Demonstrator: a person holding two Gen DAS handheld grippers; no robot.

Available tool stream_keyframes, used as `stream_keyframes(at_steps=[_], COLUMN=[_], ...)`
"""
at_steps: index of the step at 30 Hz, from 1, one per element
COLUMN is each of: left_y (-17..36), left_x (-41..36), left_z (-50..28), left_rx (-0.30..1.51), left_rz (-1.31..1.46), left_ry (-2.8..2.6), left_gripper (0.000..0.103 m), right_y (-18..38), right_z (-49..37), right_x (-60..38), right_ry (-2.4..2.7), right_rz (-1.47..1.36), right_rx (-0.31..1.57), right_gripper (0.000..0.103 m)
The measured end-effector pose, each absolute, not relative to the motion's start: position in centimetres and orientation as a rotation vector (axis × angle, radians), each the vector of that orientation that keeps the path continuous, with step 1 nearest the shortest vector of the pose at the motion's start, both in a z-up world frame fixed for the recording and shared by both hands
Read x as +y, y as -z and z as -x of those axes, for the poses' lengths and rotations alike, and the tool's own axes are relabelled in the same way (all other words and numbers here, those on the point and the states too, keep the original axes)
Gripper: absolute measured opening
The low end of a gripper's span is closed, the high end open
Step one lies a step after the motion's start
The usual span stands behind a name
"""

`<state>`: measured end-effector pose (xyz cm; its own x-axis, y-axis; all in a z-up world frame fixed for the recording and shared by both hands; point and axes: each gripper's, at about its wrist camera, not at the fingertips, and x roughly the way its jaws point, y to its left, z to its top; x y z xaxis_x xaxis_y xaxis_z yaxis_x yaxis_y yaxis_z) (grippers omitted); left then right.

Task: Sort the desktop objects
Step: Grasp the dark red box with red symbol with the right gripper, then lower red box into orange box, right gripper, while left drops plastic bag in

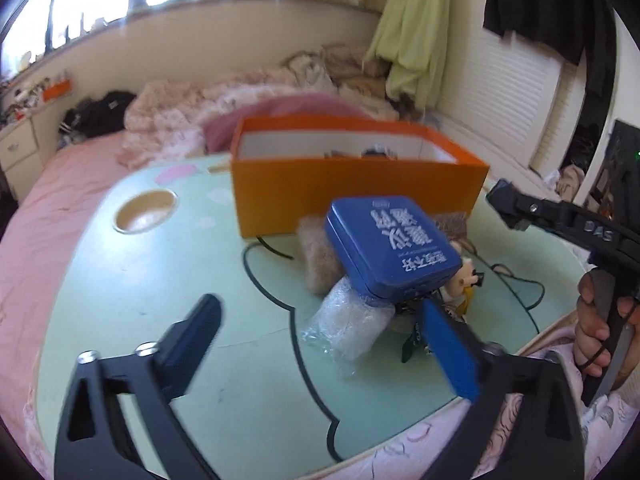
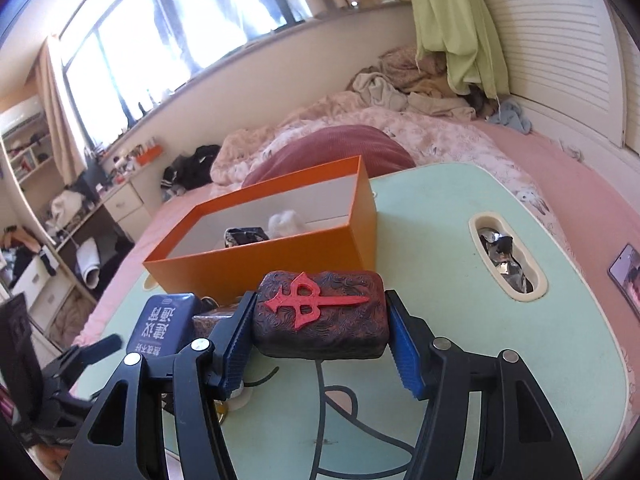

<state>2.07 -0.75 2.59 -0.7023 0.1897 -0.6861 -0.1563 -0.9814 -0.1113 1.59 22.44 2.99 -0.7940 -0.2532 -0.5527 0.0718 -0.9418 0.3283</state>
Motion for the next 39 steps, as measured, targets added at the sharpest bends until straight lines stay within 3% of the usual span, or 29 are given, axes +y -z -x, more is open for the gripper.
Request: stream_keyframes(at_steps=[1, 2, 8, 13, 18, 19, 20, 21, 22, 25, 31, 36, 39], left_y=[-2.1, -1.6, -3.3, -7.6, -12.5, -13.4, -14.0, -14.1, -14.0, -13.1, -13.0, -10.5, -7.1], left_x=[-0.8, -1.1, -4.3, -5.3, -3.8, -3.3, -2.8, -2.5, -2.2, -2.8, -5.4, -5.7, -4.8], left_z=[-1.4, -0.6, -3.7, -4.2, -0.9, 0.5, 2.3, 4.0, 5.6, 7.2, 2.3, -1.4, -2.7], left_rx=[-0.098, -0.135, -0.353, -0.354, -0.300, -0.283, -0.276, -0.270, -0.262, -0.271, -0.451, -0.429, -0.333], left_rz=[1.150, 1.185, 0.988, 0.850, 0.765, 0.770, 0.790, 0.834, 0.896, 0.996, 0.796, 0.962, 1.100], left_ry=[-2.696, -2.675, -2.718, -2.889, -2.889, -2.903, -2.906, -2.895, -2.896, -2.979, -2.954, -2.950, -2.870], left_gripper=[0.048, 0.032, 0.032, 0.032, 0.032, 0.033, 0.046, 0.060, 0.088, 0.091, 0.091, 0.091, 0.091], right_y=[-3.1, -3.0, -3.2, -5.3, -11.1, -12.1, -12.7, -12.9, -12.8, -12.2, -13.5, -11.6, -7.6], right_z=[-1.5, -1.3, -1.4, -2.1, -0.1, 1.2, 2.8, 4.4, 6.3, 8.8, 3.5, -0.8, -2.6], right_x=[22.4, 22.7, 23.8, 22.7, 19.8, 19.4, 19.1, 18.8, 18.6, 19.5, 22.5, 21.7, 20.0], right_ry=[2.786, 2.784, 2.787, 2.777, 2.822, 2.836, 2.855, 2.859, 2.840, 2.857, 2.867, 2.868, 2.863], right_rz=[-0.924, -0.927, -0.886, -0.794, -0.620, -0.623, -0.641, -0.676, -0.751, -0.896, -0.680, -0.750, -0.887], right_rx=[-0.437, -0.448, -0.515, -0.447, -0.270, -0.259, -0.244, -0.227, -0.210, -0.257, -0.359, -0.208, -0.027], right_gripper=[0.061, 0.061, 0.061, 0.061, 0.061, 0.061, 0.062, 0.064, 0.077, 0.079, 0.086, 0.090, 0.090])
